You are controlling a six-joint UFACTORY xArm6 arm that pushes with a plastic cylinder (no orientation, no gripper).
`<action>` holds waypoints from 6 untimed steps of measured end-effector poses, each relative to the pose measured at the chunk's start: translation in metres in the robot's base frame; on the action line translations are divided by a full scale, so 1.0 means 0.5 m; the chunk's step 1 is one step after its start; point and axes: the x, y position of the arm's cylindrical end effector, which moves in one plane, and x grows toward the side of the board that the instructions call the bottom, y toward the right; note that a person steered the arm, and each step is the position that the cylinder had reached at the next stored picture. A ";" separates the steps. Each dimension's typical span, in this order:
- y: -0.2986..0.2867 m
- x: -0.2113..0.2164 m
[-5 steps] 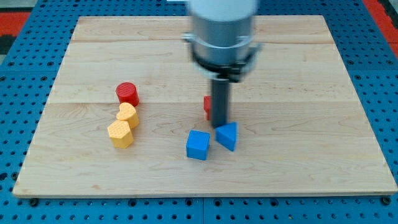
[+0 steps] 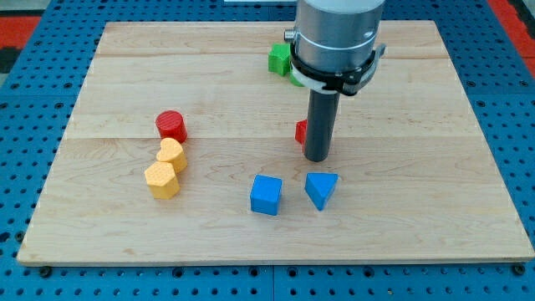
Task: Move the red star to the center of the board
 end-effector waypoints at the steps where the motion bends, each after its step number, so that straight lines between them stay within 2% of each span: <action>1: 0.039 -0.012; 2: 0.046 -0.063; 3: -0.107 -0.065; 4: -0.194 -0.056; 5: -0.140 0.001; 6: -0.115 -0.039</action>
